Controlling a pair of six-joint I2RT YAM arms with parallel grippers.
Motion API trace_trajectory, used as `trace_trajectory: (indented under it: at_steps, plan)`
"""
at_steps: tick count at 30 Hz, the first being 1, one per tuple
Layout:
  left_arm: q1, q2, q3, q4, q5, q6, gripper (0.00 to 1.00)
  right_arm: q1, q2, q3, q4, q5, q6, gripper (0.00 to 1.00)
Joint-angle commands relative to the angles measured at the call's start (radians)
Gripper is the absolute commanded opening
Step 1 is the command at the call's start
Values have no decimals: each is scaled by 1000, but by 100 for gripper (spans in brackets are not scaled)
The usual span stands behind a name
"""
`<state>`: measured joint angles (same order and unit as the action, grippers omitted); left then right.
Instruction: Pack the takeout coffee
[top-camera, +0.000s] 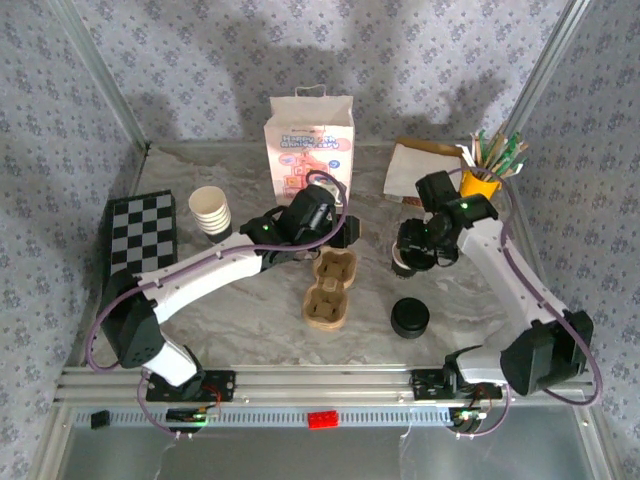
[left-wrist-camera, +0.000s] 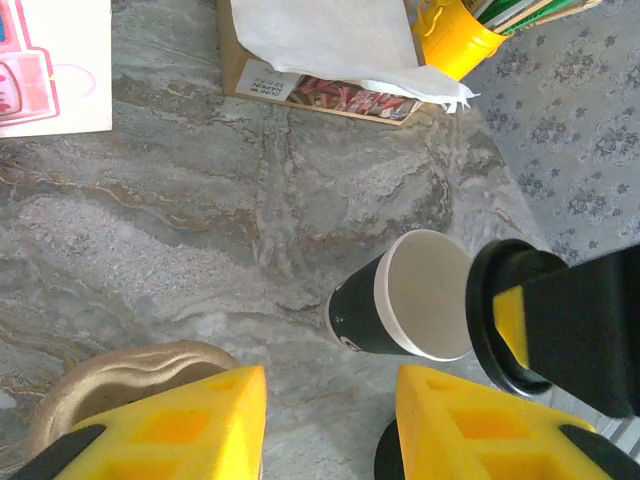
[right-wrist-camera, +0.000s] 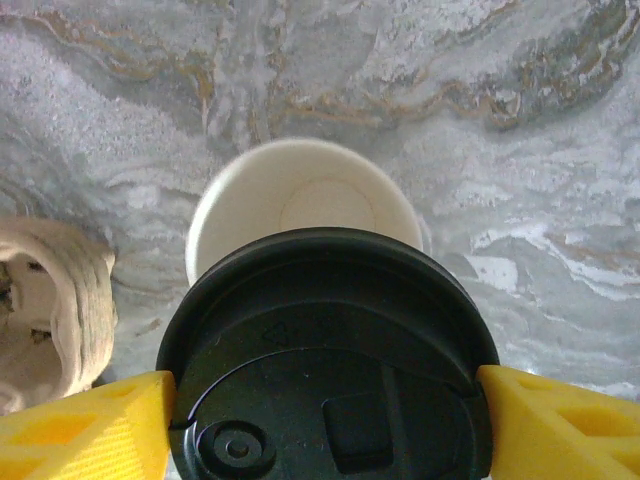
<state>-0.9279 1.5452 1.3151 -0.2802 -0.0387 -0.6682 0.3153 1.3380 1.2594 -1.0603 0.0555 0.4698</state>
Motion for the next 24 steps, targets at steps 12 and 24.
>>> trace_trajectory:
  at_steps: [12,24]
  plan:
    - [30,62,18,44,2,-30,38,-7,128,27,76,27,-40,78]
    - [37,73,16,42,12,-35,39,15,171,13,74,45,-33,80]
